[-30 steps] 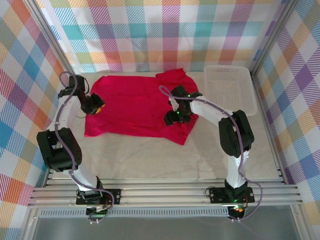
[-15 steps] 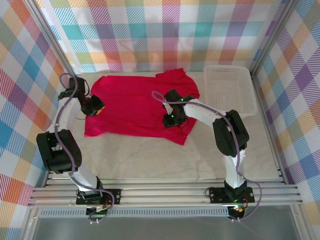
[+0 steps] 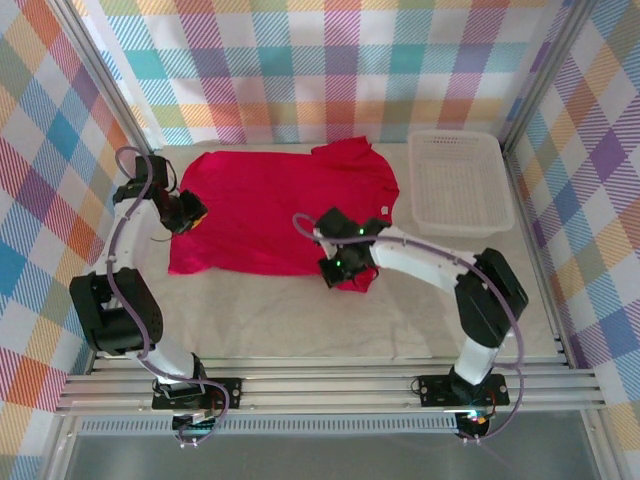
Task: Fold the inside-out t-shirt
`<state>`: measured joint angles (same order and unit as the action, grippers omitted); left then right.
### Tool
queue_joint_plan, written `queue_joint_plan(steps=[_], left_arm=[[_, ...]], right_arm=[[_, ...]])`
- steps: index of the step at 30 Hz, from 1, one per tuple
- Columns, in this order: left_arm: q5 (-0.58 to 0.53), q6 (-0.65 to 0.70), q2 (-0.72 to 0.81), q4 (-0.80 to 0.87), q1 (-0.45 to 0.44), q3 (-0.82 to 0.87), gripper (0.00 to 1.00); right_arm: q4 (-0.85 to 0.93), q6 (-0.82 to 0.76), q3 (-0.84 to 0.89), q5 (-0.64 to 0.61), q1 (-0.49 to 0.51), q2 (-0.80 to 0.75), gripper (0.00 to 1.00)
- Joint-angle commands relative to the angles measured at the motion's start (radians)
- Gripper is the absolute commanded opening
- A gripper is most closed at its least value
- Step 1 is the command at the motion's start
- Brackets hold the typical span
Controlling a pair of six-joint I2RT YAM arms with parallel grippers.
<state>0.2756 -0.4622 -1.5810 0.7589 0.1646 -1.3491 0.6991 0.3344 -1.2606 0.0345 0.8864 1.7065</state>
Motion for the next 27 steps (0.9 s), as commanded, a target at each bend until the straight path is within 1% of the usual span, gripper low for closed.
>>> queue_joint_plan(steps=[1, 3, 4, 5, 6, 8, 9, 10, 12, 13, 14, 16, 18, 19, 20, 21, 25, 27], left_arm=[[-0.014, 0.025, 0.039, 0.034, 0.003, 0.023, 0.15], [-0.019, 0.033, 0.046, 0.037, 0.005, 0.029, 0.15], [-0.023, 0.037, 0.048, 0.037, 0.006, 0.036, 0.15], [-0.025, 0.040, 0.049, 0.036, 0.006, 0.040, 0.14], [-0.027, 0.046, 0.046, 0.033, 0.007, 0.046, 0.14], [-0.030, 0.056, 0.032, 0.030, 0.008, 0.056, 0.14], [-0.030, 0.061, 0.021, 0.028, 0.008, 0.063, 0.14], [-0.026, 0.065, 0.010, 0.024, 0.010, 0.071, 0.14], [-0.014, 0.064, -0.011, 0.015, 0.009, 0.087, 0.14], [-0.006, 0.061, -0.022, 0.009, 0.010, 0.093, 0.14], [0.002, 0.057, -0.032, 0.003, 0.010, 0.096, 0.14], [0.019, 0.035, -0.052, -0.013, 0.009, 0.095, 0.14], [0.041, -0.009, -0.065, -0.050, 0.007, 0.103, 0.14], [0.059, -0.041, -0.071, -0.086, 0.000, 0.113, 0.14], [0.071, -0.068, -0.079, -0.123, -0.007, 0.123, 0.14], [0.084, -0.092, -0.093, -0.154, -0.019, 0.129, 0.15], [0.100, -0.113, -0.194, -0.192, -0.067, 0.092, 0.15], [0.108, -0.122, -0.247, -0.215, -0.073, 0.077, 0.15]], right_arm=[[-0.066, 0.156, 0.105, 0.065, 0.106, -0.016, 0.02], [-0.089, 0.200, 0.136, 0.051, 0.172, -0.011, 0.03], [-0.096, 0.218, 0.146, 0.044, 0.203, -0.007, 0.11], [-0.098, 0.232, 0.151, 0.030, 0.223, -0.005, 0.30], [-0.099, 0.244, 0.154, 0.010, 0.245, -0.006, 0.37], [-0.094, 0.264, 0.159, -0.045, 0.267, -0.022, 0.44], [-0.089, 0.272, 0.161, -0.066, 0.267, -0.044, 0.45], [-0.083, 0.273, 0.158, -0.093, 0.267, -0.074, 0.48], [-0.057, 0.281, 0.148, -0.159, 0.265, -0.139, 0.56], [-0.039, 0.283, 0.141, -0.181, 0.253, -0.171, 0.59], [-0.025, 0.290, 0.138, -0.178, 0.229, -0.194, 0.60], [0.011, 0.307, 0.145, -0.140, 0.141, -0.222, 0.60], [0.033, 0.298, 0.170, -0.131, 0.065, -0.218, 0.60], [0.047, 0.294, 0.178, -0.126, 0.024, -0.200, 0.64], [0.048, 0.283, 0.188, -0.115, -0.011, -0.181, 0.71], [0.043, 0.271, 0.195, -0.102, -0.050, -0.155, 0.73], [-0.050, 0.214, 0.184, -0.033, -0.171, -0.060, 0.73], [-0.085, 0.196, 0.150, -0.006, -0.215, 0.004, 0.73]])
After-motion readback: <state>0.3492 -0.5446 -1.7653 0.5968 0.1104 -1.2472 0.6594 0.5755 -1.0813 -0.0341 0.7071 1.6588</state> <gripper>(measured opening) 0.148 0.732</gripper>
